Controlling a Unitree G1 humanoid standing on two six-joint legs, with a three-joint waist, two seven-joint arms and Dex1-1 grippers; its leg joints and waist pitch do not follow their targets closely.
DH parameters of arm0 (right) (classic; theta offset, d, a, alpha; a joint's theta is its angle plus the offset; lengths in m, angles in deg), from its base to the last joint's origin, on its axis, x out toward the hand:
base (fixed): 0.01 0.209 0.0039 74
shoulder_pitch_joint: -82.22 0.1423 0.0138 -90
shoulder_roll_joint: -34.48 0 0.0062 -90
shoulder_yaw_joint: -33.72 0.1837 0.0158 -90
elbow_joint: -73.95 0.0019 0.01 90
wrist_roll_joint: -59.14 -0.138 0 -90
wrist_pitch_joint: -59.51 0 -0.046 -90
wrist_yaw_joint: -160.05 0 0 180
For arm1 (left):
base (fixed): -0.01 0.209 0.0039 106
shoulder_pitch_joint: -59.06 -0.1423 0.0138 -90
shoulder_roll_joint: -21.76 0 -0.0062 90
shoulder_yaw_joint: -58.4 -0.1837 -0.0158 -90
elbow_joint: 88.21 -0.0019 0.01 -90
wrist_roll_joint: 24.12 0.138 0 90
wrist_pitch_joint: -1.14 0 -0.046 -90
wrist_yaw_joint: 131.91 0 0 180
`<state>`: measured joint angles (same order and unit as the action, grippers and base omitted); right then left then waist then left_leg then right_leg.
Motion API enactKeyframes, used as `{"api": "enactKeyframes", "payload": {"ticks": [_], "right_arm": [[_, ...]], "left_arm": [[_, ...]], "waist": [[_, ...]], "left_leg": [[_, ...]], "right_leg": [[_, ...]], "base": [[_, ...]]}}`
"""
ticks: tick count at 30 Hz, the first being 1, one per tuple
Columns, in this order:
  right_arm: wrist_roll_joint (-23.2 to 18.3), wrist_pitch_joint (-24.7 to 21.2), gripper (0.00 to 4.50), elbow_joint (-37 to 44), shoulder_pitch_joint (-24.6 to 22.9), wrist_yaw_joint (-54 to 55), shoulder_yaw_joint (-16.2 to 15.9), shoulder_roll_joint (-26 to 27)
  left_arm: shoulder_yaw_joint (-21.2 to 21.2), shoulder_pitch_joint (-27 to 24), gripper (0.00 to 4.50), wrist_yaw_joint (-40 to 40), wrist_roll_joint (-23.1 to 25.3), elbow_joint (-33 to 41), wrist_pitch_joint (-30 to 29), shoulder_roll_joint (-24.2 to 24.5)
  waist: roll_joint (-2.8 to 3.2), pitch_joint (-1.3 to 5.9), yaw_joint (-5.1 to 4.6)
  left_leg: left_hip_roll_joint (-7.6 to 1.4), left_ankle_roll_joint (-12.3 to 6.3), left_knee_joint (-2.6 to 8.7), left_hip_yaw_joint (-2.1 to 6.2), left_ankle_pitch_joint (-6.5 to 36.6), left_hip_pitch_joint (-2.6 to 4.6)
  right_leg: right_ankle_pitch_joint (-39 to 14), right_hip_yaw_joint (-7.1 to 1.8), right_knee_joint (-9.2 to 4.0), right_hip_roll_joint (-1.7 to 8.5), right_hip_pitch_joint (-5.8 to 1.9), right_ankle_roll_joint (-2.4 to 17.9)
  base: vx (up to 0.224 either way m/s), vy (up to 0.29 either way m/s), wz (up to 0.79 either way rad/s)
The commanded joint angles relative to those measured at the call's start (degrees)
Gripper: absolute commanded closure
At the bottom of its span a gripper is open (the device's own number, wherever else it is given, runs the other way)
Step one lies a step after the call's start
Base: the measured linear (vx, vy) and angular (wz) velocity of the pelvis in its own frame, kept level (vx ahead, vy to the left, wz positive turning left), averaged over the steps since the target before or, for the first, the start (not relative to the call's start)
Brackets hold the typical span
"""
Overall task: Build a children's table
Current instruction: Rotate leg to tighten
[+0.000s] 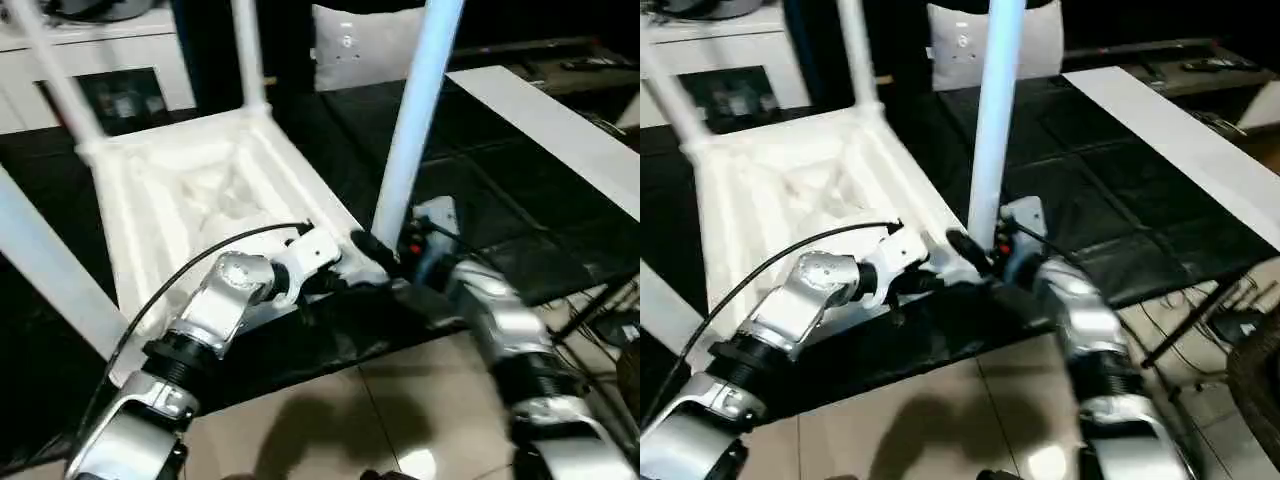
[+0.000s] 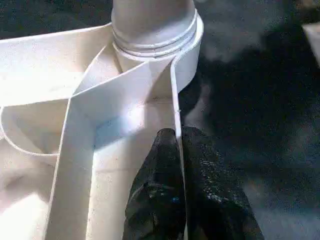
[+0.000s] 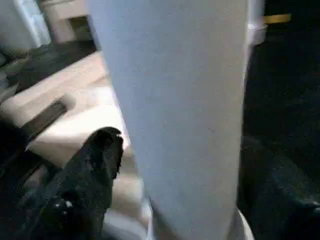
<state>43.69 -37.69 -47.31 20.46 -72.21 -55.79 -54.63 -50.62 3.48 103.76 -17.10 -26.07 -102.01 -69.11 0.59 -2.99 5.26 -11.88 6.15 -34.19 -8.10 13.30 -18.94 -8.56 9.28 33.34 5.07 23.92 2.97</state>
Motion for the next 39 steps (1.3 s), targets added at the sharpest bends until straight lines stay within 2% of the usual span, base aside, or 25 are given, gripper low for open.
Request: {"api": "enactKeyframes", "payload": {"ticks": [1, 4, 6, 7, 8, 10, 12, 15, 17, 20, 22, 25, 27, 32, 39], "right_arm": [[-0.6, -0.5, 0.55, 2.1, -0.5, -5.3, -1.2, -1.8], [-2.0, -2.4, 0.55, 3.7, -1.0, -11.5, -2.3, -4.4], [-2.0, -2.1, 0.55, 3.8, -1.1, -13.3, -2.9, -5.4], [-1.3, -0.9, 0.55, 3.5, -1.1, -16.9, -4.3, -7.1], [-1.3, -0.9, 0.55, 3.5, -1.1, -16.9, -4.3, -7.1], [-1.0, -0.2, 0.55, 2.9, -0.6, -22.6, -5.9, -9.3], [-1.1, -0.2, 0.55, 2.7, -0.3, -24.5, -6.4, -10.0], [-0.9, -0.5, 0.55, 2.5, 0.1, -27.5, -7.2, -11.0], [-1.3, -1.9, 0.91, 3.1, 0.6, -32.3, -8.9, -12.2], [-1.7, -2.8, 0.94, 3.5, 0.9, -35.8, -10.4, -12.9], [-1.8, -3.2, 1.31, 3.8, 0.9, -37.4, -11.3, -13.0], [-1.9, -4.2, 1.37, 4.1, 0.9, -38.8, -12.0, -12.7], [-2.0, -4.3, 1.64, 4.1, 0.9, -39.3, -12.4, -12.2], [-2.1, -4.0, 2.07, 3.3, 1.0, -40.1, -12.7, -11.4], [-3.4, -5.2, 2.4, 4.3, 0.6, -40.2, -12.7, -10.9]], "left_arm": [[-2.9, -0.3, 4.5, 4.2, 0.9, -1.5, 2.4, 1.4], [-4.3, -0.1, 4.5, 7.3, 1.3, -2.5, 5.0, 3.2], [-4.8, -0.1, 4.5, 9.1, 1.0, -2.8, 7.1, 3.8], [-5.7, -0.6, 4.5, 13.6, -0.1, -2.4, 10.5, 5.0], [-5.7, -0.6, 4.5, 13.6, -0.1, -2.4, 10.5, 5.0], [-7.4, -1.3, 4.5, 20.7, -1.6, -0.9, 13.9, 7.1], [-8.2, -1.5, 4.5, 22.8, -1.7, -0.6, 15.3, 7.9], [-9.3, -1.5, 4.5, 25.6, -1.8, -0.6, 17.7, 9.0], [-10.3, -1.2, 4.5, 28.1, -1.6, -0.5, 19.5, 9.7], [-10.7, -0.9, 4.5, 29.4, -1.6, -1.0, 21.1, 9.7], [-10.8, -0.6, 4.5, 29.8, -1.7, -1.2, 21.6, 9.5], [-11.1, -0.4, 4.5, 30.0, -1.7, -1.3, 22.0, 9.4], [-11.1, -0.4, 4.5, 30.2, -1.7, -1.5, 22.3, 9.3], [-11.1, -0.4, 4.5, 30.6, -1.8, -1.6, 22.6, 9.3], [-10.2, -0.6, 4.5, 30.4, -2.6, -2.2, 21.8, 8.9]], "waist": [[-0.21, 3.91, 0.03], [-0.33, 4.05, 0.13], [-0.35, 4.12, 0.26], [-0.59, 4.27, 0.31], [-0.47, 4.26, 0.49], [-0.43, 4.44, 1.04], [-0.26, 4.47, 1.63], [-0.35, 4.46, 2.09], [-0.46, 4.45, 2.5], [-0.54, 4.41, 2.76], [-0.64, 4.43, 2.86], [-0.69, 4.49, 2.86], [-0.64, 4.5, 2.86], [-0.73, 4.51, 2.75], [-0.73, 4.55, 2.73]], "left_leg": [[-1.21, -7.34, 3.63, -0.71, 2.7, -0.96], [-1.24, -7.09, 3.57, -0.7, 2.7, -1.01], [-1.15, -6.74, 3.53, -0.75, 2.5, -1.0], [-1.09, -6.84, 3.47, -0.76, 2.3, -1.06], [-1.06, -6.91, 3.45, -0.71, 2.2, -1.1], [-1.47, -7.35, 3.34, -0.76, 0.6, -0.99], [-1.62, -7.51, 3.27, -0.81, 0.1, -0.84], [-1.74, -7.4, 3.29, -0.84, 0.1, -0.88], [-1.66, -6.96, 3.34, -0.96, 0.9, -0.79], [-1.72, -6.49, 3.38, -0.98, 1.3, -0.78], [-1.64, -6.13, 3.38, -0.95, 1.4, -0.86], [-1.59, -6.0, 3.35, -0.96, 1.3, -0.95], [-1.62, -5.82, 3.33, -0.94, 1.2, -0.93], [-1.49, -5.36, 3.33, -0.93, 1.3, -1.05], [-1.44, -5.18, 3.31, -0.98, 1.3, -0.98]], "right_leg": [[-17.1, -3.86, -4.04, 3.82, -4.63, 7.1], [-17.5, -3.84, -3.97, 3.84, -4.67, 6.9], [-17.9, -3.77, -4.03, 3.84, -4.66, 6.8], [-17.8, -3.75, -4.05, 3.83, -4.76, 6.7], [-17.9, -3.7, -3.99, 3.85, -4.76, 6.7], [-15.0, -3.92, -3.37, 3.82, -4.51, 7.7], [-13.7, -3.99, -3.1, 3.85, -4.34, 8.5], [-13.4, -4.03, -2.93, 3.92, -4.36, 8.9], [-14.9, -4.04, -3.17, 3.9, -4.4, 8.3], [-15.8, -4.13, -3.23, 3.95, -4.36, 7.9], [-16.5, -4.08, -3.26, 3.91, -4.43, 7.4], [-16.4, -4.07, -3.24, 3.85, -4.5, 7.3], [-16.5, -4.04, -3.27, 3.84, -4.42, 7.1], [-17.3, -3.96, -3.33, 3.82, -4.52, 6.5], [-17.9, -3.92, -3.46, 3.72, -4.48, 5.9]], "base": [[0.0, 0.0, 0.0], [0.0, 0.0, 0.0], [0.0, 0.0, 0.0], [0.0, 0.0, 0.0], [0.0, 0.0, 0.0], [0.0, 0.0, 0.0], [0.0, 0.0, 0.0], [0.0, 0.0, 0.0], [0.0, 0.0, 0.0], [0.0, 0.0, 0.0], [0.0, 0.0, 0.0], [0.0, 0.0, 0.0], [0.0, 0.0, 0.0], [0.0, 0.0, 0.0], [0.0, 0.0, 0.0]]}}
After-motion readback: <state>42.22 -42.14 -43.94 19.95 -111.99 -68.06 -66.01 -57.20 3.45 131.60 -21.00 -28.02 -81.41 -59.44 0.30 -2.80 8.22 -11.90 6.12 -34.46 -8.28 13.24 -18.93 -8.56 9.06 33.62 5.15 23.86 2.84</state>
